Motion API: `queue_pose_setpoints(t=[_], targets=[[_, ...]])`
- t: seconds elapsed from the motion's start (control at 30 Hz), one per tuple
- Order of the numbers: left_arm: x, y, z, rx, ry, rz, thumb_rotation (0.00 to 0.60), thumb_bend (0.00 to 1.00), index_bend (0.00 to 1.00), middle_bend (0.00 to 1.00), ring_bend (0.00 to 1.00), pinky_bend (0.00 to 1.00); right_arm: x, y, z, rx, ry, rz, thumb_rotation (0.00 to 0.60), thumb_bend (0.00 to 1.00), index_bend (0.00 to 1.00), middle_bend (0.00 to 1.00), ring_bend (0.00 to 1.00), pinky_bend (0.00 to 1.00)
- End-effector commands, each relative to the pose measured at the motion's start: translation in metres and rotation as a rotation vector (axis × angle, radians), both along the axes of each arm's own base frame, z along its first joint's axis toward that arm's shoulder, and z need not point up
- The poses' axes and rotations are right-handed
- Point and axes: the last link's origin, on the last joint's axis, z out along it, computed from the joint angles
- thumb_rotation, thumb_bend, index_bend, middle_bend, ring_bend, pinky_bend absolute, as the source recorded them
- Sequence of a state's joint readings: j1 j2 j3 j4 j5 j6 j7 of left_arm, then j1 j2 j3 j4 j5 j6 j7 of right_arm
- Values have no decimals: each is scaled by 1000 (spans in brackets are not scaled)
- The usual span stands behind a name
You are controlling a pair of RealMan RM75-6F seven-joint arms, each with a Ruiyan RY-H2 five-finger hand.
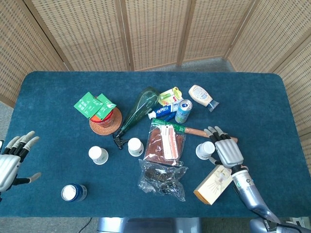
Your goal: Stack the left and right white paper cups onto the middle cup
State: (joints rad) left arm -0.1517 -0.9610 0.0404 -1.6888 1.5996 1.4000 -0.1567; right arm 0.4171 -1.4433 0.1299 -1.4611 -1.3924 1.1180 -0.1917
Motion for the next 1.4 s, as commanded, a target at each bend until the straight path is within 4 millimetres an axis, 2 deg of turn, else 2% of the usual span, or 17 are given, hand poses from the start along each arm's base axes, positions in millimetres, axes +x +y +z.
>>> queue_pose_setpoints(t=[0.03, 0.17, 0.33, 0.67, 1.03, 1.4], targets=[[0, 0, 0, 0, 0, -1, 600, 211, 40, 0, 0, 51, -3, 0, 0, 3, 0, -5, 600, 245, 95, 56, 0, 298], [0, -1, -1, -1, 2, -3, 600, 213, 39, 0, 0, 51, -9, -1, -2, 6, -12, -10, 600, 262, 131, 105, 0, 376], [0, -1, -2, -2, 10, 0, 600, 213, 40, 0, 0, 51, -15, -3, -7, 16, -15, -9, 600, 291, 177, 152, 11, 417], [-1, 1, -4, 0, 16, 4, 600, 211, 40, 0, 0, 52, -18, -6, -15, 0, -18, 14, 600, 383, 331, 335, 166, 503], [-2, 1, -4, 0, 16, 6, 600, 212, 40, 0, 0, 52, -17, -2, -14, -7, -39, 28, 600, 392, 357, 370, 196, 526], [-2, 1, -4, -4, 9, 7, 600, 212, 40, 0, 0, 52, 7, -4, -2, -25, -88, 83, 600, 379, 357, 371, 197, 526]])
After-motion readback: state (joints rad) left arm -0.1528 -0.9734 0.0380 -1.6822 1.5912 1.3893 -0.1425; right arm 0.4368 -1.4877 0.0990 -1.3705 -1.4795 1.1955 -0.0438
